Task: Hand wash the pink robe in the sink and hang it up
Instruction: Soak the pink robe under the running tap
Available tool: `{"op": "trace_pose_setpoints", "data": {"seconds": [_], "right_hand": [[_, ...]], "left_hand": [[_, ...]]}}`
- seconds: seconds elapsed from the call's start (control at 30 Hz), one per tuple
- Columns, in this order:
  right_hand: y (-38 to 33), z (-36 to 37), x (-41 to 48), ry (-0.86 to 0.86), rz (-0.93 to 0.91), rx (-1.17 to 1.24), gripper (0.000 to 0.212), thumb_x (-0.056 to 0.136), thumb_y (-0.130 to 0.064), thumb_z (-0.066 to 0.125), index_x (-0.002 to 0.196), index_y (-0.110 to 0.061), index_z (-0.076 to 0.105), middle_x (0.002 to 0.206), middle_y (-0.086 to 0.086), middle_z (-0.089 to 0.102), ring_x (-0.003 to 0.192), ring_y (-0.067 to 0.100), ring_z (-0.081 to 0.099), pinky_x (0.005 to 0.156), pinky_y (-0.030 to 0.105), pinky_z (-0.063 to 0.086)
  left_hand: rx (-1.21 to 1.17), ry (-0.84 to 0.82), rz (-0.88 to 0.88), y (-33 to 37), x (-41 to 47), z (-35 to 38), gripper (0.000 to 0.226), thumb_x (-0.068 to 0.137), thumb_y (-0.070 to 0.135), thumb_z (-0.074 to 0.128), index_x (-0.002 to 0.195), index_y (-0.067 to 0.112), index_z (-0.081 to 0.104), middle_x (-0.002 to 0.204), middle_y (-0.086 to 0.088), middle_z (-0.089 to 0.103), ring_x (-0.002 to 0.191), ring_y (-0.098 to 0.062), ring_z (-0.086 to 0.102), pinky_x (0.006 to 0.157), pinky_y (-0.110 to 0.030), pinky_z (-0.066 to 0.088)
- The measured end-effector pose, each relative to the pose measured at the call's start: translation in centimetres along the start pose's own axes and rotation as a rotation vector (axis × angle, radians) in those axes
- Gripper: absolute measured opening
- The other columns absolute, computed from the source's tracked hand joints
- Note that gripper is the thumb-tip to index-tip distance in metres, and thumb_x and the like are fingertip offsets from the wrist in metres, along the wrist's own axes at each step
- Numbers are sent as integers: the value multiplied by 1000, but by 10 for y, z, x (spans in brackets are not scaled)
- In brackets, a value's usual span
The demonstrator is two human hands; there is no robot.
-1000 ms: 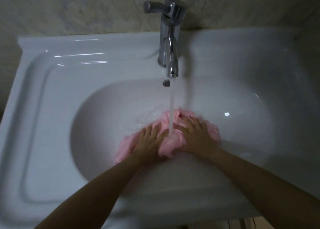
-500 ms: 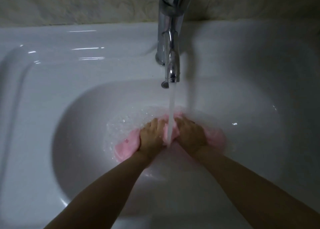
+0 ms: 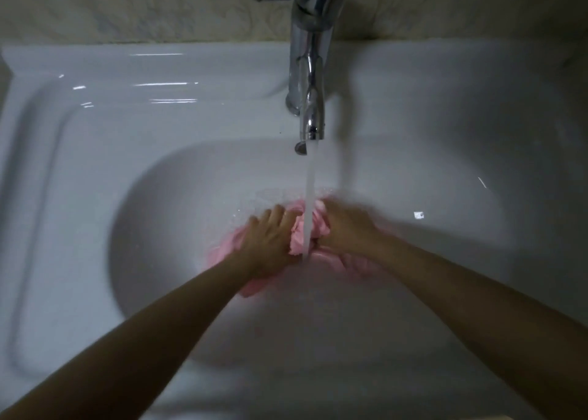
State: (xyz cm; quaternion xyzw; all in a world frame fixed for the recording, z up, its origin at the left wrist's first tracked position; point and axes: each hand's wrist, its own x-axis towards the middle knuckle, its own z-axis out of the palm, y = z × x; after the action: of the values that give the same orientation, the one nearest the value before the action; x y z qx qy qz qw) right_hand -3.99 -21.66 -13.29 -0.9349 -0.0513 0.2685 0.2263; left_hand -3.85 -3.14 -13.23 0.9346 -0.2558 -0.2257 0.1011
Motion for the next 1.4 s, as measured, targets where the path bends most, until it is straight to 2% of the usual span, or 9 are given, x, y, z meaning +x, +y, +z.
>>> {"op": "trace_pose_setpoints", "data": {"seconds": [0.13, 0.27, 0.43, 0.53, 0.67, 0.83, 1.0, 1.17, 1.4], "right_hand": [[8, -9, -30, 39, -118, -152, 121, 64, -65, 70, 150, -30, -7, 158, 5, -3, 144, 31, 10, 114, 52, 18], [15, 33, -34, -96, -177, -530, 110, 62, -84, 22, 132, -23, -38, 146, 9, -40, 137, 37, -30, 107, 69, -9], [13, 42, -26, 22, -157, -280, 73, 86, -39, 55, 149, -16, 26, 158, 14, 11, 144, 40, 8, 112, 62, 14], [10, 41, -29, 43, -244, -183, 55, 75, -38, 39, 115, -10, 65, 127, 17, 59, 119, 38, 54, 98, 50, 43], [2, 15, -33, -56, 21, 98, 22, 92, -36, 43, 100, -23, 59, 112, 7, 64, 101, 28, 59, 82, 34, 45], [31, -13, -20, -85, 354, 603, 48, 62, -47, 65, 95, -12, 55, 91, 3, 55, 84, 17, 53, 74, 32, 44], [34, -25, -26, 439, 299, 143, 60, 75, -43, 72, 127, -22, 49, 134, 7, 46, 126, 29, 42, 101, 40, 38], [28, 23, -44, 92, -39, -113, 107, 61, -87, 49, 145, -50, -7, 156, -2, -27, 145, 32, -10, 113, 60, 10], [8, 59, -18, 215, -172, -261, 75, 75, -62, 36, 136, -19, 32, 131, 19, 55, 109, 41, 60, 85, 54, 50]], "left_hand": [[131, 215, 56, -29, -31, 13, 107, 66, 78, 54, 147, 32, 1, 156, -16, 12, 141, -39, 16, 105, -71, 15], [244, -110, 53, -28, -42, 36, 115, 65, 81, 52, 137, 38, -27, 152, -7, -27, 139, -34, -19, 106, -69, -1], [152, -52, 50, -22, -38, 34, 72, 92, 47, 43, 150, 25, 6, 159, -5, 0, 146, -32, -1, 112, -59, 8], [-190, -66, 33, -18, -46, 25, 55, 82, 32, 39, 134, 17, 50, 144, -8, 44, 135, -27, 37, 107, -38, 31], [-749, -111, -210, -19, -57, 10, 36, 83, 38, 48, 100, 11, 65, 100, -10, 67, 92, -25, 63, 85, -33, 49], [-1386, -210, -486, -24, -47, -1, 56, 92, 53, 46, 123, 7, 51, 119, -10, 61, 108, -25, 61, 92, -34, 51], [-329, 181, -554, -11, -35, -8, 79, 81, 74, 35, 140, 24, 24, 138, -14, 32, 124, -35, 40, 92, -51, 42], [69, -42, -70, -16, -41, 19, 110, 52, 98, 15, 145, 44, -7, 157, -10, -12, 143, -40, -10, 107, -70, 7], [256, 40, 33, -12, -23, 37, 69, 59, 40, 80, 120, 18, 58, 117, -17, 58, 103, -41, 57, 75, -55, 51]]}}
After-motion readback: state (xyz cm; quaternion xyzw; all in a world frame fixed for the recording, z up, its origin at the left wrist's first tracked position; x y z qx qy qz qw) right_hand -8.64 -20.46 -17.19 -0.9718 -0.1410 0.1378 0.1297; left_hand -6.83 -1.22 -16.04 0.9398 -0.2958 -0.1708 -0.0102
